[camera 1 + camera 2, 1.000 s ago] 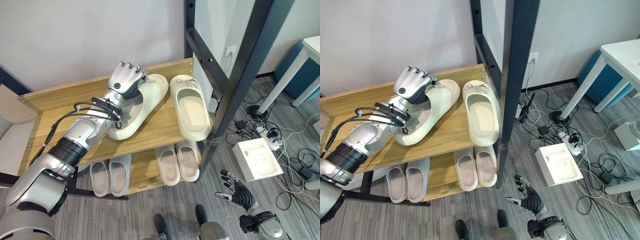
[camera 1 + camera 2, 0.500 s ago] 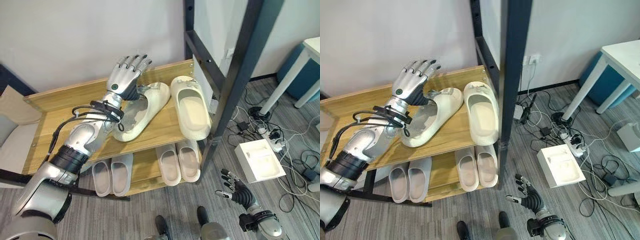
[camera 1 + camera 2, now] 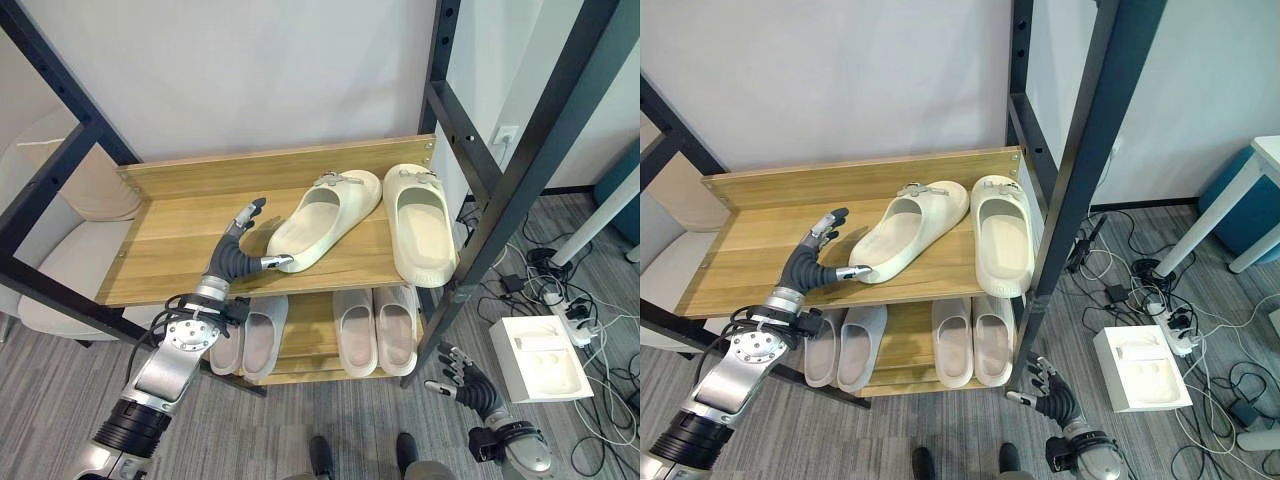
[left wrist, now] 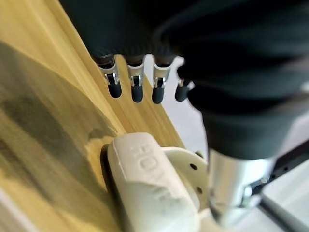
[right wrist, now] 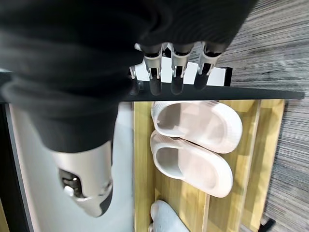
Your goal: Arrange the slippers neatly on the shoe rack.
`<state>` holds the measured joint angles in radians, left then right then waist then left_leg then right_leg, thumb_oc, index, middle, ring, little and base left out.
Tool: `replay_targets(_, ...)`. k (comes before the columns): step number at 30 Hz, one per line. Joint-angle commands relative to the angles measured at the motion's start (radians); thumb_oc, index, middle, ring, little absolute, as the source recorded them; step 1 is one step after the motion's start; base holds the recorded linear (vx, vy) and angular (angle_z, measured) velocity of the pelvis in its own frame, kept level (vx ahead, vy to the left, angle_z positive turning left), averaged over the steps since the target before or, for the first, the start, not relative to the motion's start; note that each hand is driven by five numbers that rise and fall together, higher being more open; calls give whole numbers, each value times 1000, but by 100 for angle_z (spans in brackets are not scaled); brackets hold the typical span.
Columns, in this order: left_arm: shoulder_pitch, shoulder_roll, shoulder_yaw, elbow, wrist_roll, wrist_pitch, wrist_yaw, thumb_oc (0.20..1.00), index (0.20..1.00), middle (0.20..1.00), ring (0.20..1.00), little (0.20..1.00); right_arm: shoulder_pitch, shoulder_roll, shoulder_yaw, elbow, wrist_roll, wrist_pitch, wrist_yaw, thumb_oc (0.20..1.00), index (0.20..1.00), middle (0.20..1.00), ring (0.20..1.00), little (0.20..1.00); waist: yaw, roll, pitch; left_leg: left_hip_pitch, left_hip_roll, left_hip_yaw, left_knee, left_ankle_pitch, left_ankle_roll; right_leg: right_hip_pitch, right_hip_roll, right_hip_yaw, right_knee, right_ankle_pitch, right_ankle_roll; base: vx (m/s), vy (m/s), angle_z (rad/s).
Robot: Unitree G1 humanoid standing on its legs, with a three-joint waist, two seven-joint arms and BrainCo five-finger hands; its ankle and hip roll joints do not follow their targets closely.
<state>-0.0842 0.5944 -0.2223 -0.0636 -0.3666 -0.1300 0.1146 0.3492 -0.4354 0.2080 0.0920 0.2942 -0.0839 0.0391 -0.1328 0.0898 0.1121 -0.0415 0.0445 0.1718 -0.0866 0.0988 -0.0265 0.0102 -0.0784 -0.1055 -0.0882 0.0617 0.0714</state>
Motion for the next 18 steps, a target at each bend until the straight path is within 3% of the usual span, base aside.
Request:
replay_targets(1,-112,58,-55,16,-273,44,-112,1000,1000,1000,1000,1000,-4,-31,-3,-73,-2,-12,27,1000,1000,1000,1000,1000,-3,-35,-6,56,29,-38,-1,-107,-34,-6,-41,-25,1,-46,71,0,0,0)
replay_targets(4,-102,104,-139,-65,-442,81,-146,1000,1000,1000,1000,1000,9,-65,21,-81,14,-2,48,1000,1000,1000,1000,1000,-14,-36,-14,54,29,-31,-1,-106,-34,-13,-40,-18,1,-41,74,-6,2,-1)
replay_targets(7,-107,108,-158,-75,-472,85,-150,1000,1000,1000,1000,1000,9,-70,29,-83,18,0,53,1000,1000,1000,1000,1000,-15,-36,-15,54,30,-29,-1,-105,-34,-15,-39,-17,1,-40,74,0,0,0)
replay_targets(8,-145,87,-217,-92,-536,90,-144,1000,1000,1000,1000,1000,2,-80,53,-76,28,5,58,1000,1000,1000,1000,1000,-21,-37,-18,54,31,-27,-1,-103,-34,-16,-41,-15,1,-38,76,-6,-3,-4)
replay_targets(11,-235,7,-284,-99,-550,85,-118,1000,1000,1000,1000,1000,-9,-80,78,-62,40,3,56,1000,1000,1000,1000,1000,-29,-41,-17,52,29,-26,-1,-103,-33,-21,-42,-11,1,-36,78,-5,-1,-4)
replay_targets(18,-302,-83,-287,-80,-529,67,-79,1000,1000,1000,1000,1000,-20,-70,87,-51,41,-3,39,1000,1000,1000,1000,1000,-32,-43,-13,50,27,-29,-1,-101,-32,-21,-44,-16,1,-38,76,0,0,0)
